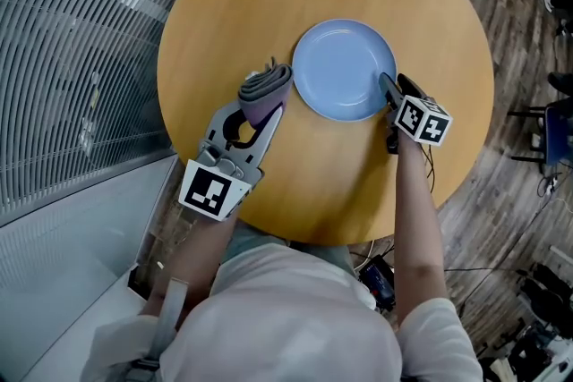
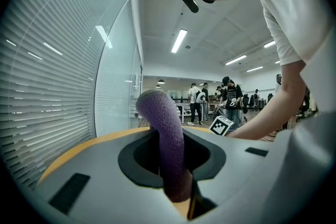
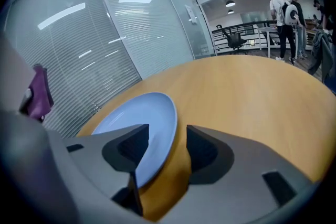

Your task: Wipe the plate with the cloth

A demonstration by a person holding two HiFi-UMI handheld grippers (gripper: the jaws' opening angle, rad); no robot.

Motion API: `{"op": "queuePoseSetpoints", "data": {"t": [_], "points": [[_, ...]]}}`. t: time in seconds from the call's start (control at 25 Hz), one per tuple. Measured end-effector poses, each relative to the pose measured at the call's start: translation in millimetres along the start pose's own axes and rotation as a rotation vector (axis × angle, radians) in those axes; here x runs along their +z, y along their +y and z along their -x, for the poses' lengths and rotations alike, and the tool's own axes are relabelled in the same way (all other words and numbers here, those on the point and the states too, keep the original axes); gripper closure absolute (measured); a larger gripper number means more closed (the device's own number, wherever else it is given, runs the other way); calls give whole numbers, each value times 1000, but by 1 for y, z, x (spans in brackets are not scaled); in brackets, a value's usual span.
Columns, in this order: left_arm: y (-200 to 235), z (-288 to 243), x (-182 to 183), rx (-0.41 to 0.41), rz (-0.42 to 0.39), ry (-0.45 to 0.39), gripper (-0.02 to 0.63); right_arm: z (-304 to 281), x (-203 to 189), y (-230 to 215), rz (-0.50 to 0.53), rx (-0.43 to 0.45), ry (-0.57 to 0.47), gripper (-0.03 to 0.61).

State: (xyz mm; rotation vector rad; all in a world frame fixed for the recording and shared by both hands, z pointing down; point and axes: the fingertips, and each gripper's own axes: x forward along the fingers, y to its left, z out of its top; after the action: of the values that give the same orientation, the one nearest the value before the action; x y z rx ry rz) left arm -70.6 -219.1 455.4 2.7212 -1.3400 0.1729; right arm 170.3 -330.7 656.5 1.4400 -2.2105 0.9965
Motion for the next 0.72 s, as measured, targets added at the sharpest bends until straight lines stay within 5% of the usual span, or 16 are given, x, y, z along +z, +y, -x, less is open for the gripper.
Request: {"op": "queuePoseSetpoints", "data": {"t": [0.52, 0.72], "points": [[2, 1, -6, -3, 6, 17, 537, -14, -15, 4, -54, 56, 182, 370], [3, 1, -8, -10, 7, 23, 537, -14, -18, -8, -74, 16, 231, 505]]}}
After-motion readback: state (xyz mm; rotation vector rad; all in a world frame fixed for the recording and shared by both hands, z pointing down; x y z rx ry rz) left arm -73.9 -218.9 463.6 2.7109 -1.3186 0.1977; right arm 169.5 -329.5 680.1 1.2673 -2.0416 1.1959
